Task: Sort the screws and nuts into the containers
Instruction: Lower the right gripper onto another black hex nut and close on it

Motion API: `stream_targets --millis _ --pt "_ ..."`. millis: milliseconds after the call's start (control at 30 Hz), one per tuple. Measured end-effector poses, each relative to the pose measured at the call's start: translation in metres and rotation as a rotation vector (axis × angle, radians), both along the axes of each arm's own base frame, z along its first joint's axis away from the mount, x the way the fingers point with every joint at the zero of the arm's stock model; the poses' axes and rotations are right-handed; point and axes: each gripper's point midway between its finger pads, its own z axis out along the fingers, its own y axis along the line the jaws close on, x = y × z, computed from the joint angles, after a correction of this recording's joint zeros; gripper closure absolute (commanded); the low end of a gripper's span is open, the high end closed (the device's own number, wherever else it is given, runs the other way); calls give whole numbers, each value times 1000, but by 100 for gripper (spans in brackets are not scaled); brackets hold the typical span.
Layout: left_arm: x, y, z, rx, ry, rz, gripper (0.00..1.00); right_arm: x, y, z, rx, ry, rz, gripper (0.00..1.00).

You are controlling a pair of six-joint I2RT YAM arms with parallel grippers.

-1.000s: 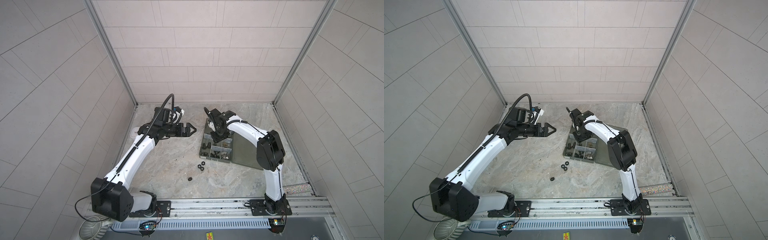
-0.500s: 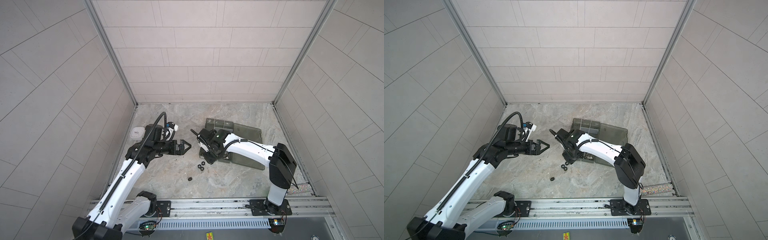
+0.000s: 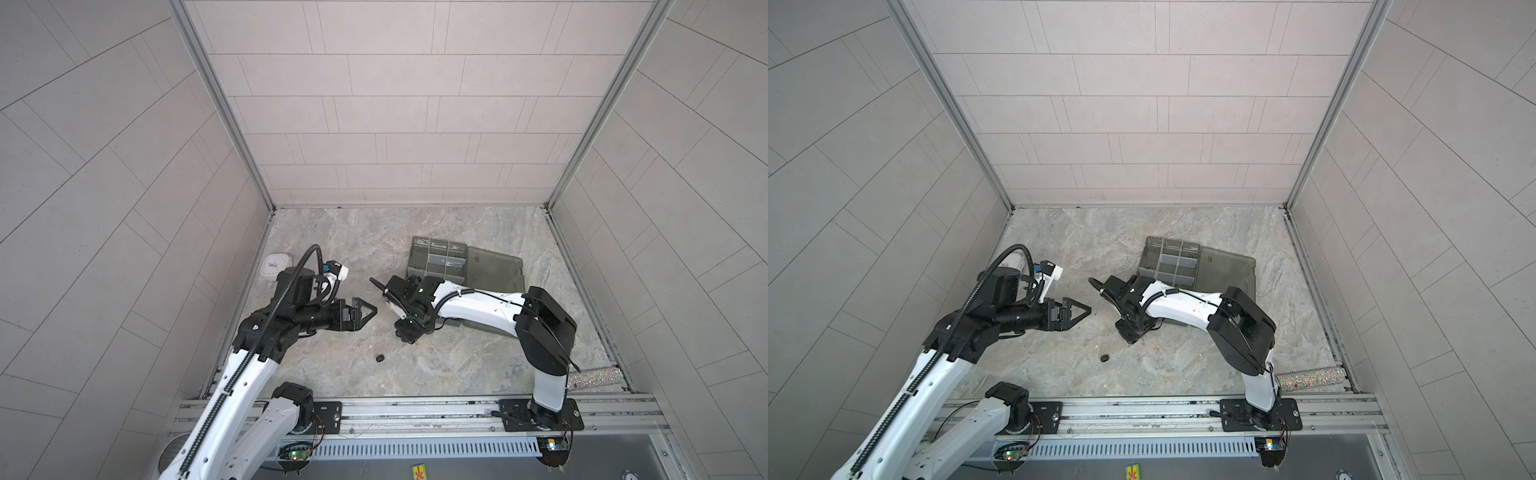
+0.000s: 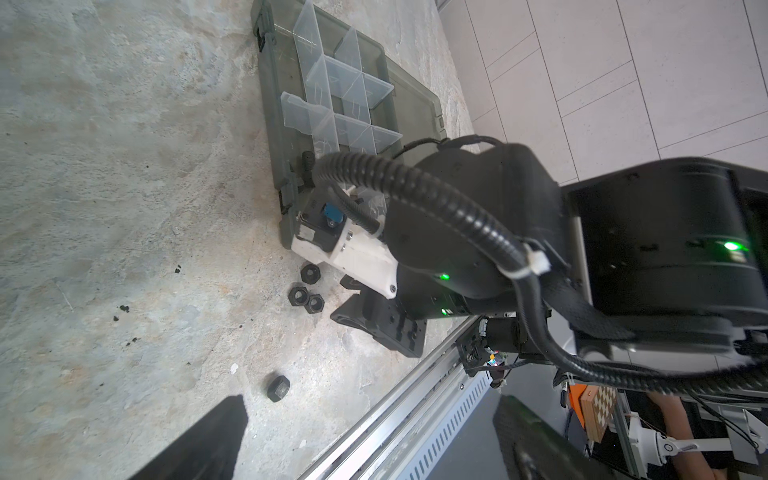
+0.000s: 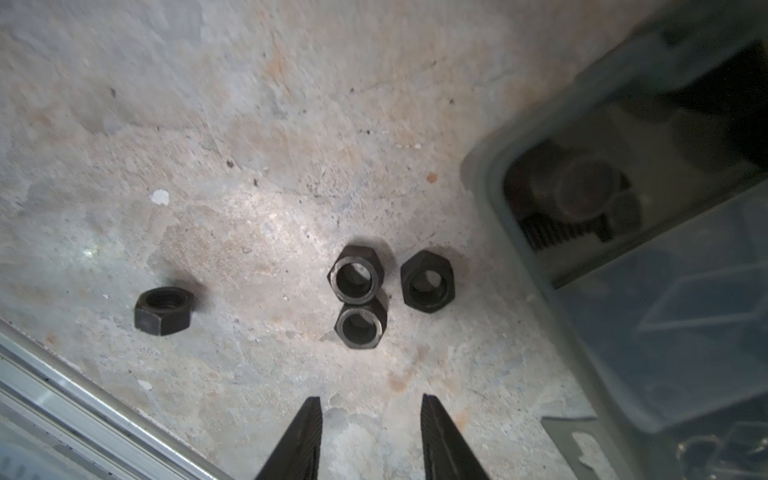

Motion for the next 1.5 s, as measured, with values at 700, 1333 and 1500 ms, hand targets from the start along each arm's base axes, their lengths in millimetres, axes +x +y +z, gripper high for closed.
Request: stream_targets --millis 700,1333,1500 --pt "-12 24 10 17 -92 144 0 1 12 -28 -3 43 38 64" --pt "5 22 6 51 -58 145 0 8 9 -29 -1 57 36 83" --pt "12 20 6 64 -51 136 0 10 7 -28 -8 58 30 87"
